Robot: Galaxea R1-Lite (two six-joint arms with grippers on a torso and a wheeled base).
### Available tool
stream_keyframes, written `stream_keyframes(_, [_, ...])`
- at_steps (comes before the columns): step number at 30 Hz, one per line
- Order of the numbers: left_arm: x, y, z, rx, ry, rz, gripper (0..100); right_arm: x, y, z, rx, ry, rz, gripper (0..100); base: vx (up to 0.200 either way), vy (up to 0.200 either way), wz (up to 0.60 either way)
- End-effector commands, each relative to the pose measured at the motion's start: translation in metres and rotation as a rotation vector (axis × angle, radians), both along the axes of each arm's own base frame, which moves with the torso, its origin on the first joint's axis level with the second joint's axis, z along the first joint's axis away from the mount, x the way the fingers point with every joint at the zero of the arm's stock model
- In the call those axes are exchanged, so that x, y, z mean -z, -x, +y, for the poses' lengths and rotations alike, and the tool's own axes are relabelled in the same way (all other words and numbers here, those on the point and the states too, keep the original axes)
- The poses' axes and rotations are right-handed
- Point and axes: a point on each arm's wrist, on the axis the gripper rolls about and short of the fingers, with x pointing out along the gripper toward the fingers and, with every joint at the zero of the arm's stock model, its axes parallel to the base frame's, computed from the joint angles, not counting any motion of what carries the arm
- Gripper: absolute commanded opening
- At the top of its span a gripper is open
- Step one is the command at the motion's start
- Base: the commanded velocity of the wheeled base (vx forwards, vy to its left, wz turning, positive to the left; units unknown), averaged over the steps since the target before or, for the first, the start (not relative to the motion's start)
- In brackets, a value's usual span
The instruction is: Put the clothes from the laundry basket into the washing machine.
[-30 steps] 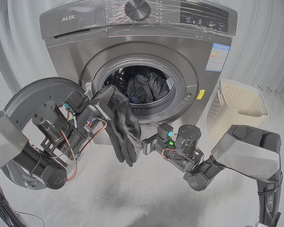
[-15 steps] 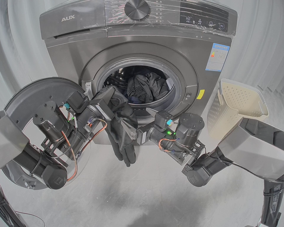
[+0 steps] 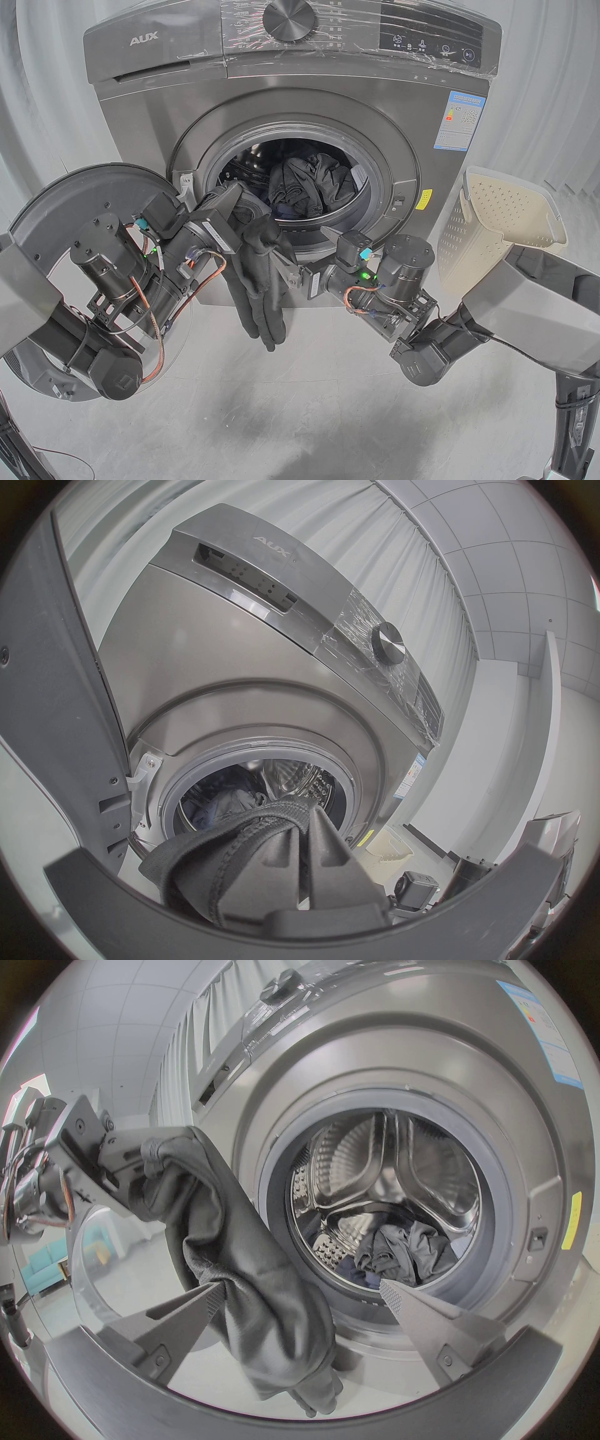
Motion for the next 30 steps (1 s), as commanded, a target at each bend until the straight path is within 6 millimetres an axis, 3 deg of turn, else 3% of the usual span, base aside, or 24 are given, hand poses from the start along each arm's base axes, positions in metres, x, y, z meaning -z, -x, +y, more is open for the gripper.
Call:
stream_keyframes(1, [-0.001,0.0,0.0,-0.002,0.003,-0.005,0,-0.002,0.006,-0.012,0.012,0.015,0.013,100,0.0,0.0,0.0])
stream_keyframes(8, [-0.001,0.0,0.0,-0.004,0.003,-0.003,0,-0.003,0.026,0.001,-0.045,0.028,0.02,100,0.0,0.0,0.0])
stream_keyframes(21, [0.001,-0.002,0.0,-0.005,0.0,0.002,0,0.005,0.036,0.034,-0.14,0.025,0.007,100,0.0,0.0,0.0])
stream_keyframes(30, [-0.001,-0.002,0.0,-0.014,0.01,-0.004,0,0.012,0.044,0.03,-0.151,0.048,0.039,100,0.0,0.0,0.0])
